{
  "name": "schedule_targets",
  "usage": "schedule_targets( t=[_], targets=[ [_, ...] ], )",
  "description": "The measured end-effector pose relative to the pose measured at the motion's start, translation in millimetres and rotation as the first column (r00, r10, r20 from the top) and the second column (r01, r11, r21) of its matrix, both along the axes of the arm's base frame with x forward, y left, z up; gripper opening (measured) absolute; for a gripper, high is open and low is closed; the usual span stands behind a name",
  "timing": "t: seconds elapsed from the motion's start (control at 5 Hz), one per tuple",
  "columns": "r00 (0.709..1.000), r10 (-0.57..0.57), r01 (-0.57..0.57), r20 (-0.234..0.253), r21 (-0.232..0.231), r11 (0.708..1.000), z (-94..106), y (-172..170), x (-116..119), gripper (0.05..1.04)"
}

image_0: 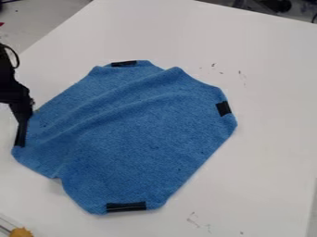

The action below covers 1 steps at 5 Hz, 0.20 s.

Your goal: Unfold the cloth from the centre to the left

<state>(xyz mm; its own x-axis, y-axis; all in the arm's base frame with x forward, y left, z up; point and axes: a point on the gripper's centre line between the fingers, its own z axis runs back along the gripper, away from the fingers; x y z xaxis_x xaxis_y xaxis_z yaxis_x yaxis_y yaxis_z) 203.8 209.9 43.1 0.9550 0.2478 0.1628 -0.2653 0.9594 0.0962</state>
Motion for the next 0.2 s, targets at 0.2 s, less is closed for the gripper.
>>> schedule_targets(
  t=[0.2],
  targets=[
    [1.0,0.001,-0.001,0.004,-0.001,1.0,0.0,0.4,0.0,1.0]
  ],
)
